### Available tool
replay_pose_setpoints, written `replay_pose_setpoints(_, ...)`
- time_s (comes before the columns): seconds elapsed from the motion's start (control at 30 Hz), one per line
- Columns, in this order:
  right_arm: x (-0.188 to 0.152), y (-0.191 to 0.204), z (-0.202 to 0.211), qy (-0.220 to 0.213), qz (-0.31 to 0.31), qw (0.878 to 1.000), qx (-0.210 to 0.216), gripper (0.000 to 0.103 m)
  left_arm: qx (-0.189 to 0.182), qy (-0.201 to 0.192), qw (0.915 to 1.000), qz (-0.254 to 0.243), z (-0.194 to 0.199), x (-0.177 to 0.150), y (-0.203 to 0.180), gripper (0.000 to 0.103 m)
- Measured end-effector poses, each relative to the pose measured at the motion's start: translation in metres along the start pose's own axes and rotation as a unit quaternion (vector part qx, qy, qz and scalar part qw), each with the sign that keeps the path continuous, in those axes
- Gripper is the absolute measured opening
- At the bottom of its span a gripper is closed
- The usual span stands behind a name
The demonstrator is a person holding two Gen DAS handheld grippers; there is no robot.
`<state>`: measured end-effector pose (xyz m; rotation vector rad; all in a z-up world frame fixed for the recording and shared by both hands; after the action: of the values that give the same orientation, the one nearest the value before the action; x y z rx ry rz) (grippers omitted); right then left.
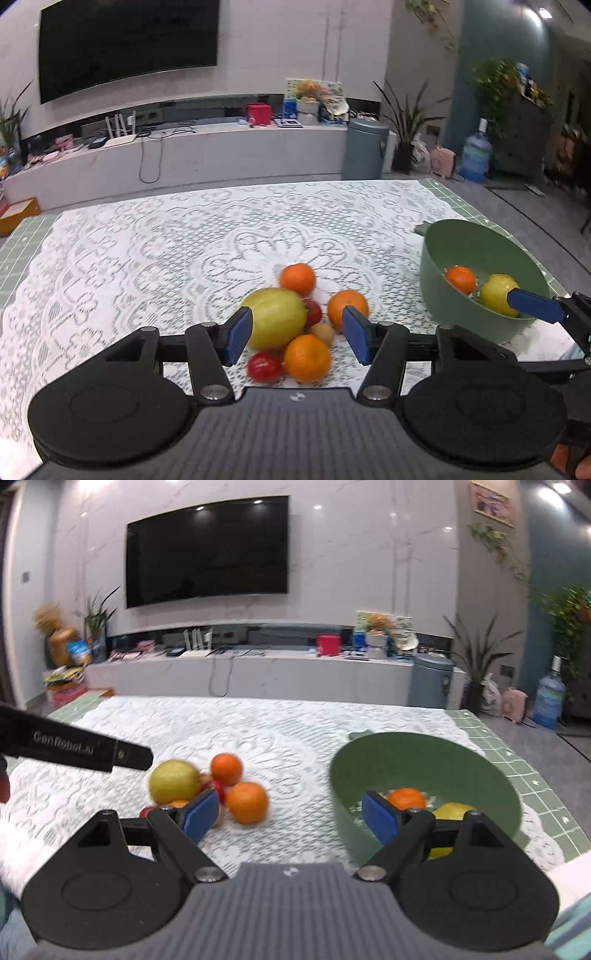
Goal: Organize fruits
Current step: 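Move both grippers back from the colander to the fruit pile, then grasp the large green pomelo with the left gripper while the right gripper grasps an orange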
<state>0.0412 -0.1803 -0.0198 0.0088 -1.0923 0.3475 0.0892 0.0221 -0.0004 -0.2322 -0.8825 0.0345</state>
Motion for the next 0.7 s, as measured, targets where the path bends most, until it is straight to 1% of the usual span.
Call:
replay_pose_setpoints(0.17,-0.003,0.02,-0.01,-0.003,0.048,0.999,0.01,0.082,0.004,0.01,0.9998,0.015,-0.003,-0.012,0.018,0.066)
replay_pose_setpoints(0.37,-0.008,0.04,-0.029,0.014,0.061,0.997,0.049,0.081,0.001,0.022,0.9994,0.029,-0.015,-0.025,0.03,0.066)
replay_pose_setpoints(0.47,-0.008,0.047,-0.038,0.018,0.073,0.996,0.048,0.076,0.002,0.02,0.9993,0.031,-0.021,-0.03,0.034,0.066)
replay_pose_setpoints(0.53,-0.009,0.047,-0.045,0.025,0.078,0.996,0.043,0.07,0.002,0.019,0.9992,0.035,-0.025,-0.032,0.035,0.066)
replay_pose_setpoints(0.6,-0.01,0.047,-0.053,0.034,0.076,0.996,0.039,0.064,-0.007,0.019,0.9987,0.047,-0.03,-0.032,0.037,0.066)
replay_pose_setpoints(0.7,-0.009,0.044,-0.063,0.042,0.074,0.996,0.033,0.06,-0.022,0.025,0.9978,0.058,-0.038,-0.028,0.036,0.066)
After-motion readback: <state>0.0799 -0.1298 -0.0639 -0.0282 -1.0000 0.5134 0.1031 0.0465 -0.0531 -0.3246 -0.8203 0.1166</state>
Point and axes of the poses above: each gripper's, at about its wrist camera, not at the fingertips, and z roughly against the way its jaws point, y to its left, x to its top, the point moved 5 cm from there along -z, roughly the way its jaws point, and after that the axes turned 11 degrees about z, right-handed, at the moved point
